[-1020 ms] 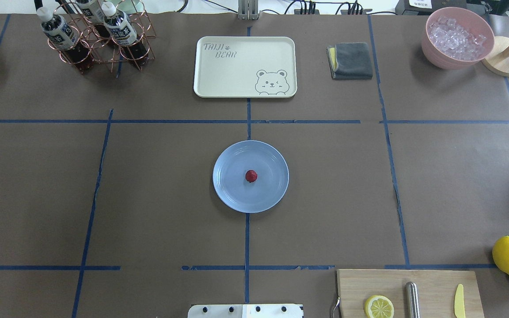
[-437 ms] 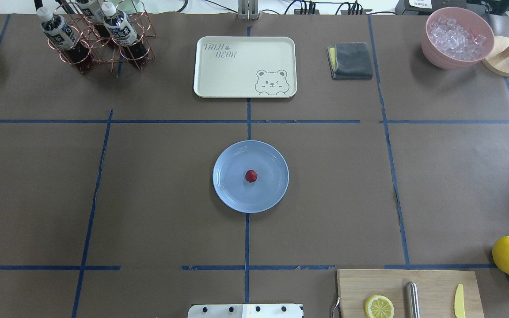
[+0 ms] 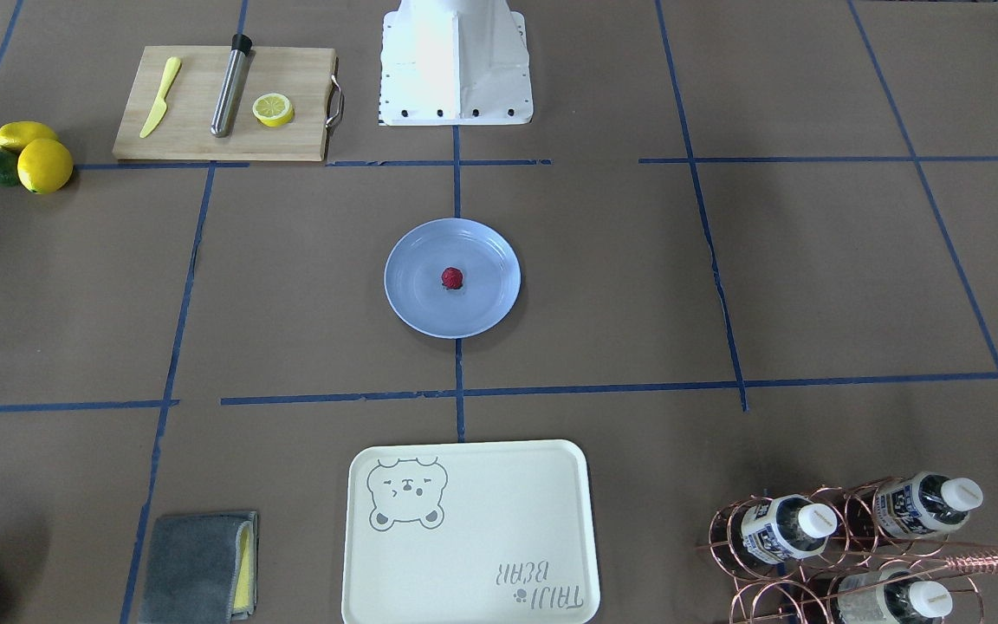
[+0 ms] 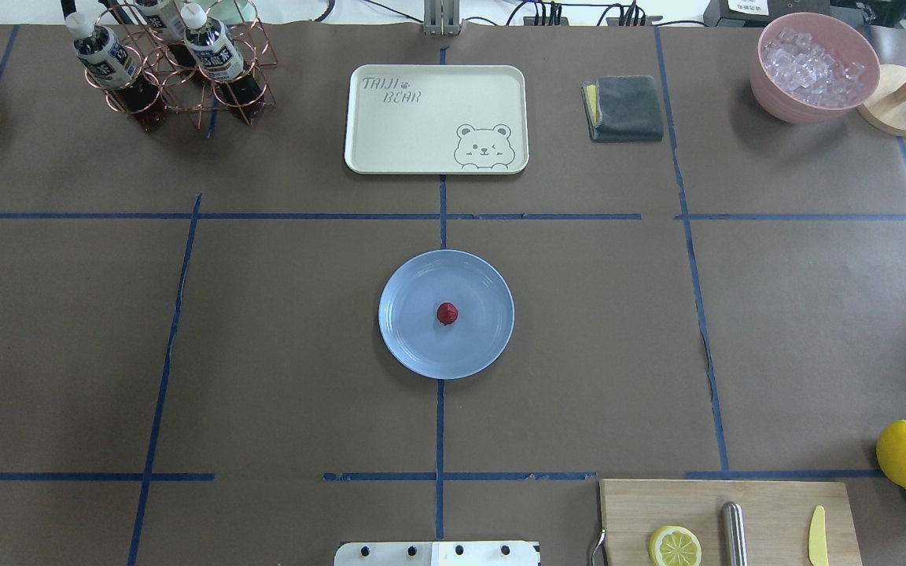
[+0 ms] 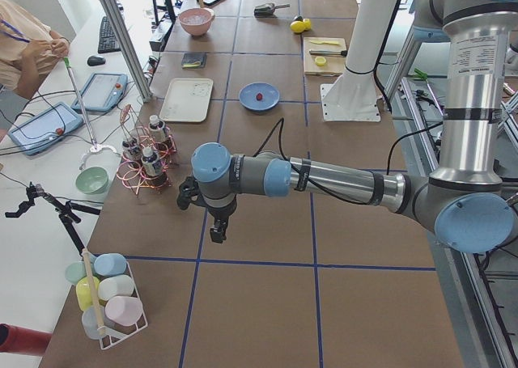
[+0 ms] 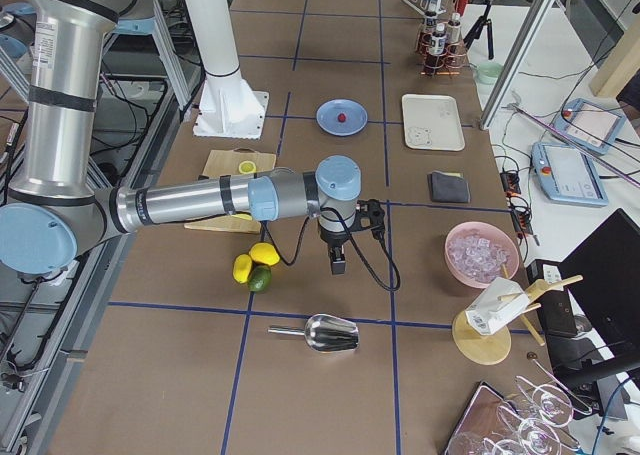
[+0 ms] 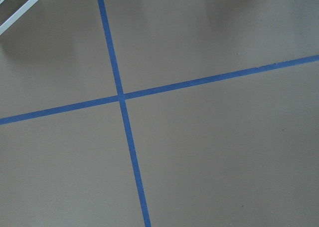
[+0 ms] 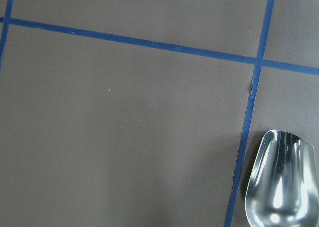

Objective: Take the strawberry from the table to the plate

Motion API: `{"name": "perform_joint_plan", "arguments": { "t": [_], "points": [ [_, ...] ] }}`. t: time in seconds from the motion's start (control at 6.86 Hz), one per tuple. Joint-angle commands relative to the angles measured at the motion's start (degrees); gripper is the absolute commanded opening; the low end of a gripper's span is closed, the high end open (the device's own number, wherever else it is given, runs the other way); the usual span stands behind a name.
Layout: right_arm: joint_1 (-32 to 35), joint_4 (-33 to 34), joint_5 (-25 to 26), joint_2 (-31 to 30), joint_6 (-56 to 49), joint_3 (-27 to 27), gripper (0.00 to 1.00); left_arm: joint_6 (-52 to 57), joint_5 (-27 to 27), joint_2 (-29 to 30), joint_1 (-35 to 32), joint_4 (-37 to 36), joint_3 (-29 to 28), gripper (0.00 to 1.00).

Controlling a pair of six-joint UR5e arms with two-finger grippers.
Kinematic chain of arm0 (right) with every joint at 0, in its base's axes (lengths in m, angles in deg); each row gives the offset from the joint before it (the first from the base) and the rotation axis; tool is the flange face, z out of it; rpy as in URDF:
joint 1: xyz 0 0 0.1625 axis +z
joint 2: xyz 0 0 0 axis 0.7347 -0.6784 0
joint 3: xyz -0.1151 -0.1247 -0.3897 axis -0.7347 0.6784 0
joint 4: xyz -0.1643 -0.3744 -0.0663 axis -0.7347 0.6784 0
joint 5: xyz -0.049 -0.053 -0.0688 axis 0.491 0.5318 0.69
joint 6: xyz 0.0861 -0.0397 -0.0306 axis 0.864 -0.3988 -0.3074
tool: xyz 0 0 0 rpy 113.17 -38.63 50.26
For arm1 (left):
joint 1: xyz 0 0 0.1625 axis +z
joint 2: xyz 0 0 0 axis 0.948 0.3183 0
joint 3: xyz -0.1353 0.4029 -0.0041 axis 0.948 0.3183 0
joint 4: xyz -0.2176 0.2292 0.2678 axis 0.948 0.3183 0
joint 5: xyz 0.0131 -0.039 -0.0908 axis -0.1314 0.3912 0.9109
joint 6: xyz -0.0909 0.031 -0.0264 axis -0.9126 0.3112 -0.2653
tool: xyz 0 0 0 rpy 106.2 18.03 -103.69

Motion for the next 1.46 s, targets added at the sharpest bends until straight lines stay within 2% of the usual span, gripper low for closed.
{"name": "perform_joint_plan", "arguments": {
  "t": [0.0, 1.31],
  "points": [
    [0.02, 0.18, -0.16, 3.67, -0.16, 3.26, 1.00, -0.11, -0.02, -0.42, -0.89, -0.74, 0.57, 1.00],
    [0.02, 0.19, -0.16, 3.87, -0.25, 3.80, 1.00, -0.11, 0.06, -0.33, -0.81, 0.13, 2.43, 1.00]
  ]
}}
